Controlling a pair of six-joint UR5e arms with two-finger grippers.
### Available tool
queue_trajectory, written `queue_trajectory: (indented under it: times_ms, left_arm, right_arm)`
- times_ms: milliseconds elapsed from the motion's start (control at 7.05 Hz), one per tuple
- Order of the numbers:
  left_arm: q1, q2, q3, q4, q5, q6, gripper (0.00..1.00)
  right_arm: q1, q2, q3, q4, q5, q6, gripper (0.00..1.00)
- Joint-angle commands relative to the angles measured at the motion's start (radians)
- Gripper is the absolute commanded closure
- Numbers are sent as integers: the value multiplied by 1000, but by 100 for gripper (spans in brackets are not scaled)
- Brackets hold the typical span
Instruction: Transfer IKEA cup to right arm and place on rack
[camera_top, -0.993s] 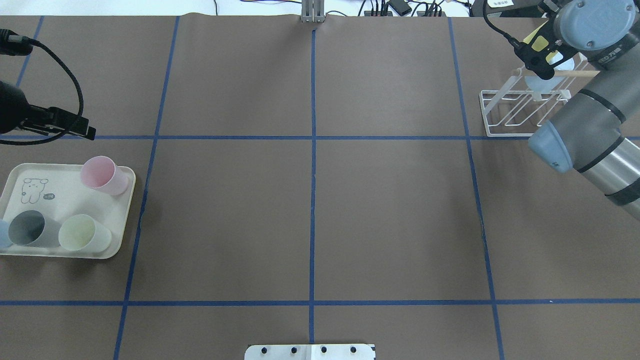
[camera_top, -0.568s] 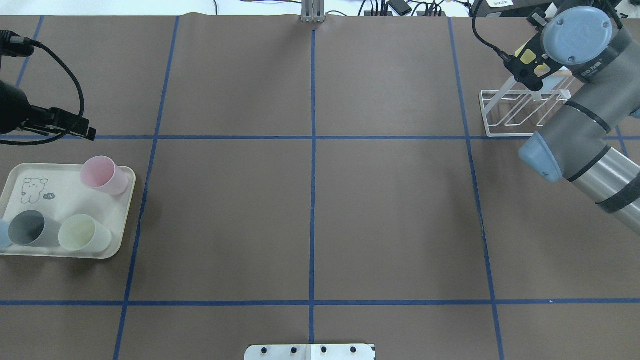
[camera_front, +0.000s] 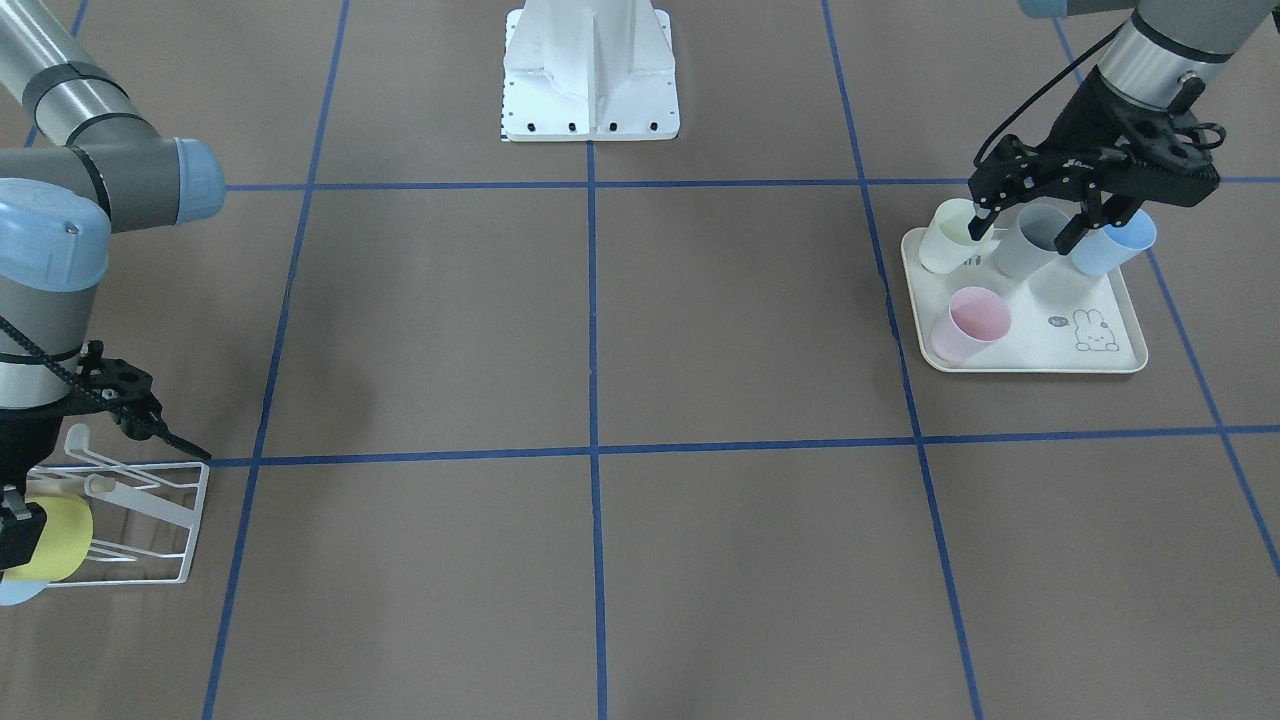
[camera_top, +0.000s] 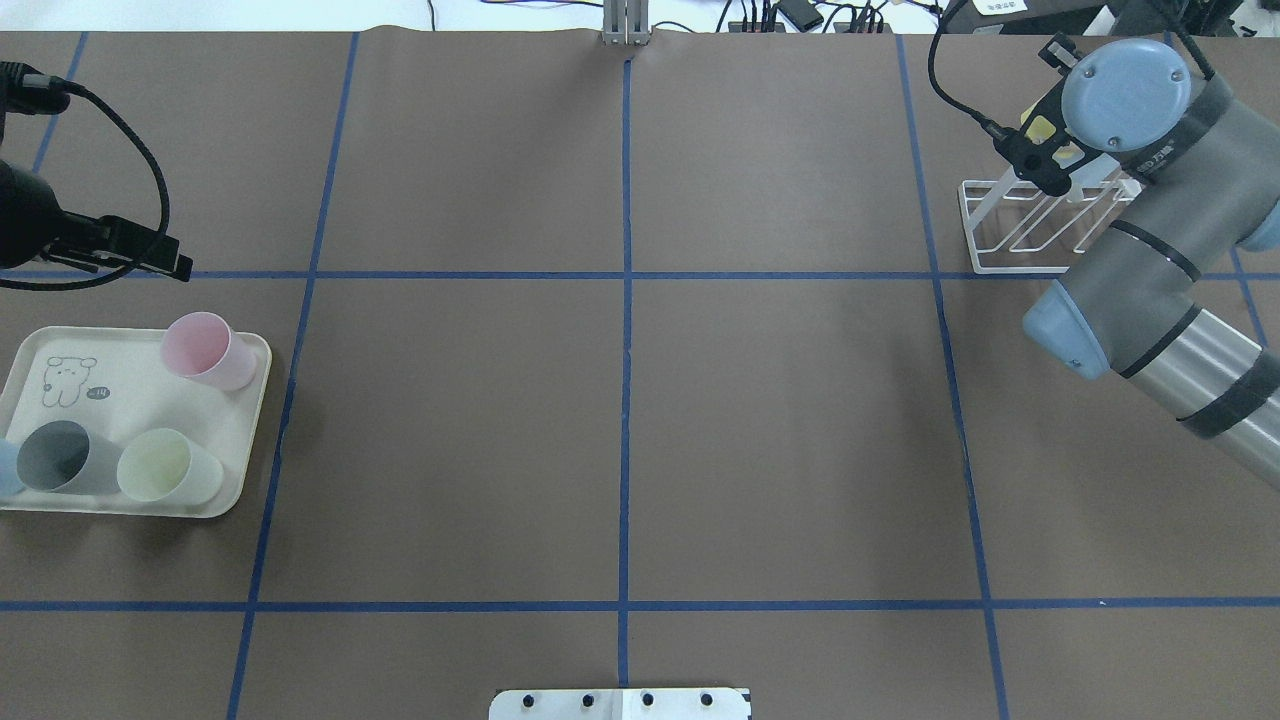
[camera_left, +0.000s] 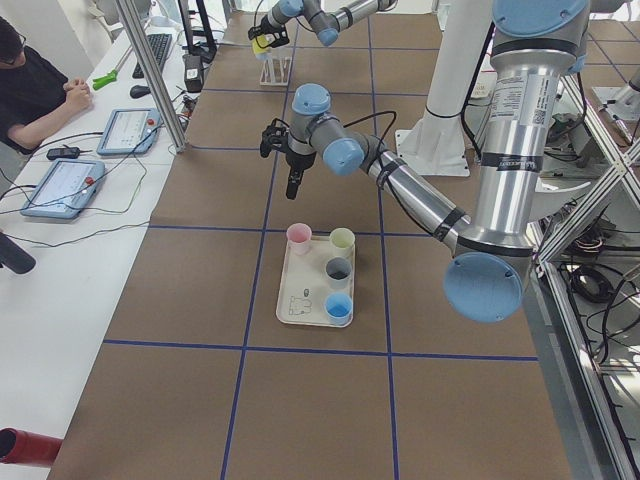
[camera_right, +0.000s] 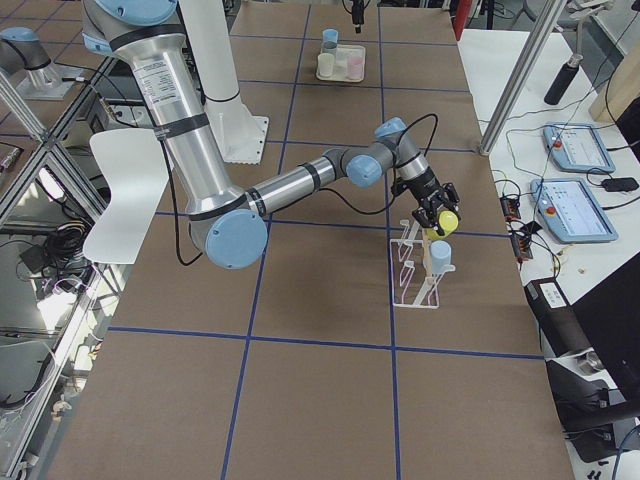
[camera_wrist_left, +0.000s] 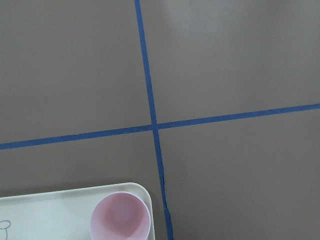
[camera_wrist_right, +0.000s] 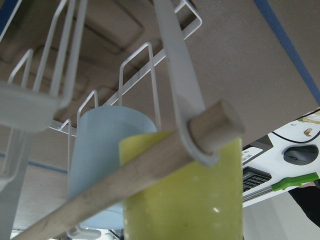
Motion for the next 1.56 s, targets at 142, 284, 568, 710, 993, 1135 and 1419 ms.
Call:
queue_trajectory:
  times_ms: [142,284,568,710,993,1135,1419]
  left_arm:
    - [0,1,2,1,-1,0,0]
    - [0,1,2,-1,1,0,0]
    - [0,3,2,-1,1,3,0]
    - [-2,3,0,-1,1,6,0]
    - [-3,16,-2,-5,11,18,0]
    - [-3,65,-2,-50,23,61,0]
    - [-2,208,36,-244,90,97,0]
  right_arm:
    - [-19,-1,-1,0,-34,-1,1]
    - [-19,2,1,2,-34,4,1]
    - [-19,38,53,-3,-22,36,1]
    - [-8,54,100,-8,18,92,2]
    - [4,54,165,-8,201,399,2]
    - [0,52,194,-8,278,594,2]
    - [-83,45,248,-2,355,1003,1]
